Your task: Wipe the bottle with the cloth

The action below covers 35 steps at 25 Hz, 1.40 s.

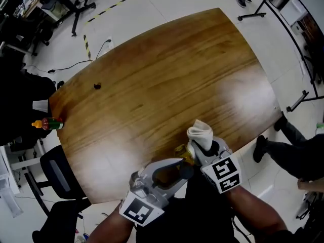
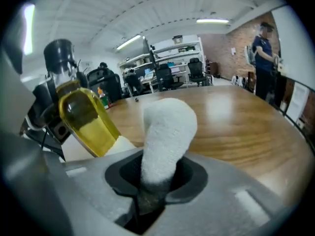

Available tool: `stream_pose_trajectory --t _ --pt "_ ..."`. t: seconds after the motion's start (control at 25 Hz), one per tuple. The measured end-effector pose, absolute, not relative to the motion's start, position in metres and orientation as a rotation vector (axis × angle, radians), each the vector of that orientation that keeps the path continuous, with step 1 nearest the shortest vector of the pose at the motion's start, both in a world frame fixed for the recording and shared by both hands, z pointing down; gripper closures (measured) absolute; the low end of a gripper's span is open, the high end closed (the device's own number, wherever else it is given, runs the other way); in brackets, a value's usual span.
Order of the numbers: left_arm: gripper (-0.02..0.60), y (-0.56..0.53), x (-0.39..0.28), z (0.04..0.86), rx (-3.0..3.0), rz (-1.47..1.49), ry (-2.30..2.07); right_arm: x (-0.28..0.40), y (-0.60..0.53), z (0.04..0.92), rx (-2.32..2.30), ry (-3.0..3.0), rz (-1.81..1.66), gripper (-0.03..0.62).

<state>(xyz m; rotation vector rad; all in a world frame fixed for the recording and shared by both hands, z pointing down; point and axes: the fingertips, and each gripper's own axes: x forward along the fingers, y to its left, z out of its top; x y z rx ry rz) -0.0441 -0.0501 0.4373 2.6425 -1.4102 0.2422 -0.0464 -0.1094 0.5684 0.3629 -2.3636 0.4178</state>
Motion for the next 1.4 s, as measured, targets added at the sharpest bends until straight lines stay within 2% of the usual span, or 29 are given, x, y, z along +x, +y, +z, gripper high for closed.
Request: stream_pose_trajectory --t 0.28,0.36,0.6,0.84,1.0,1.4 --pt "0.433 -0.054 -0.039 0.433 2.642 0.191 -1.424 -0.049 -0.109 0.574 0.134 -2.317 0.238 0.52" --pt "0.433 -0.054 -0.039 0.432 2.643 0.188 -1.425 -0.053 -0.12 0.562 0.07 -2.361 0.377 0.52" --pt "0.433 -0.053 -0.041 0.431 2.647 0.19 -1.427 -0.096 -0.166 0.478 -0.127 -2.445 1.07 0.52" --pt "0.434 -0.054 -0.039 0.431 2.651 0.213 -1.432 -0.148 -0.14 0.451 -0.481 -2.195 1.326 0.52" --pt "0.434 -0.053 -0.037 0.431 2.654 0.218 -1.443 -0.145 -0.089 0.481 -0.639 -1.931 1.257 0.52" --pt "0.434 -0.052 -0.042 0.434 2.66 0.212 -1.456 -0.141 -0.055 0.527 -0.919 -1.9 0.86 0.52"
